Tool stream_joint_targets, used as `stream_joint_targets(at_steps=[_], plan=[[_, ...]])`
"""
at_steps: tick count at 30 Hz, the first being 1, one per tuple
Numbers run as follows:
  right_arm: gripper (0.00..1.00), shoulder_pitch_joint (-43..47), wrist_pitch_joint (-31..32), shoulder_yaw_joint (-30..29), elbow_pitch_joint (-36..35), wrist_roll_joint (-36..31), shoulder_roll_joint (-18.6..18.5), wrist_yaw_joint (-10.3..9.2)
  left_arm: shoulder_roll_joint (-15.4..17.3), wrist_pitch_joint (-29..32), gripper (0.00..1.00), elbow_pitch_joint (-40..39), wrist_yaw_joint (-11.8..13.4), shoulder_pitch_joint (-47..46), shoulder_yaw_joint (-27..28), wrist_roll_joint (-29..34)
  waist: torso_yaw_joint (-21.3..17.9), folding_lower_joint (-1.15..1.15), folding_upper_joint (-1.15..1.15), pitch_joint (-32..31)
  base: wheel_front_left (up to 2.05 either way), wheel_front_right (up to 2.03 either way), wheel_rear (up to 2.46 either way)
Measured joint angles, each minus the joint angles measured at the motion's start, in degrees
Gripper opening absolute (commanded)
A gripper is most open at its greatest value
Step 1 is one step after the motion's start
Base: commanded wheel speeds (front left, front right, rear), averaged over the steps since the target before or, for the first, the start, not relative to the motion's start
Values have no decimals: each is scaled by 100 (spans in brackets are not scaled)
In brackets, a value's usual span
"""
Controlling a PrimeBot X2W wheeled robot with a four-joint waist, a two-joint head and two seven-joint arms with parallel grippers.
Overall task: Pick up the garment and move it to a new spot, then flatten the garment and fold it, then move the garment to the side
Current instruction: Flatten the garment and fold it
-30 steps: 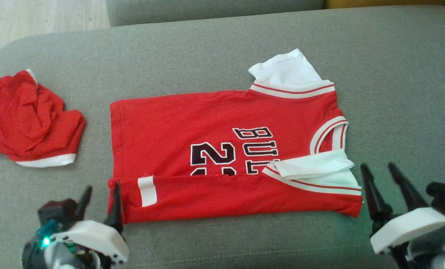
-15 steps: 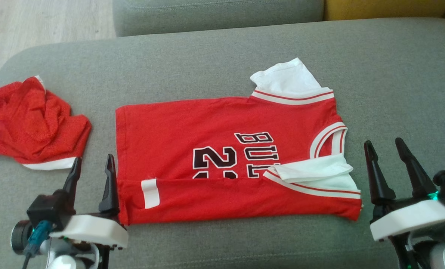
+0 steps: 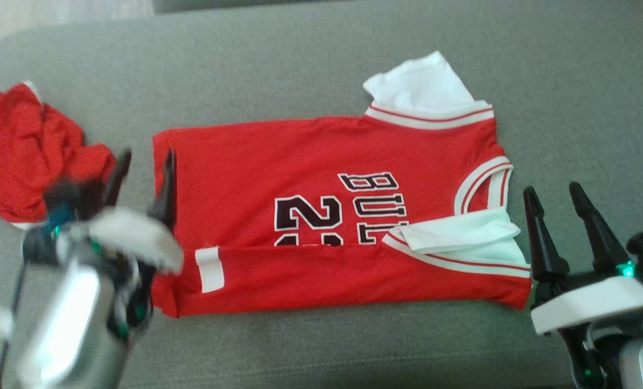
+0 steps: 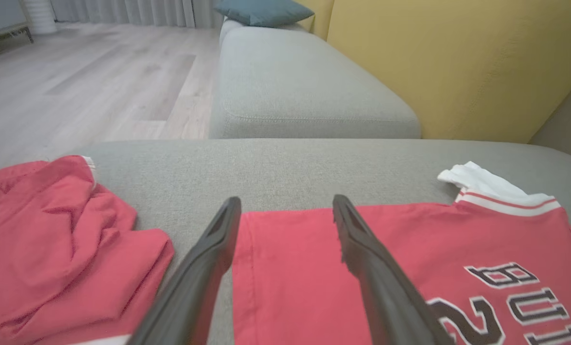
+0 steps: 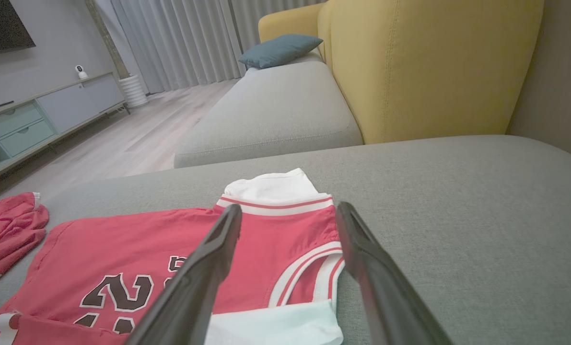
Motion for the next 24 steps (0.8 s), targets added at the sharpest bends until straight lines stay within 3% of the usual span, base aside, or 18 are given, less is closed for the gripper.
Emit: stream_joint_targets(at_steps=[6, 13, 19, 20, 22, 23, 24], plan=[[100, -311, -9, 147, 40, 0, 11, 0, -60, 512, 100, 1634, -594, -1419, 23, -404, -116, 0, 0, 414, 0, 0, 0], [100, -399, -110, 196, 215, 52, 41, 0, -10, 903, 100, 3442, -929, -2407, 60, -581, -381, 1, 0, 761, 0, 0, 0], [100, -441, -153, 175, 334, 93, 79, 0, 7, 1018, 100, 4417, -1288, -2925, 107, -804, -511, 1, 0, 941, 0, 0, 0], [100, -489, -153, 174, 358, 96, 83, 0, 3, 1065, 81, 4514, -1349, -3003, 129, -881, -515, 1, 0, 954, 0, 0, 0], [100, -593, -136, 157, 397, 133, 82, 0, -31, 1078, 14, 4666, -1403, -3111, 197, -980, -510, 1, 0, 965, 0, 0, 0], [100, -645, -94, 146, 412, 157, 80, 0, -44, 1077, 0, 4720, -1434, -3136, 191, -979, -500, 0, 0, 967, 0, 0, 0], [100, -694, -70, 140, 416, 181, 70, 0, -63, 1021, 0, 4755, -1486, -3147, 186, -979, -489, 0, 0, 973, 0, 0, 0]])
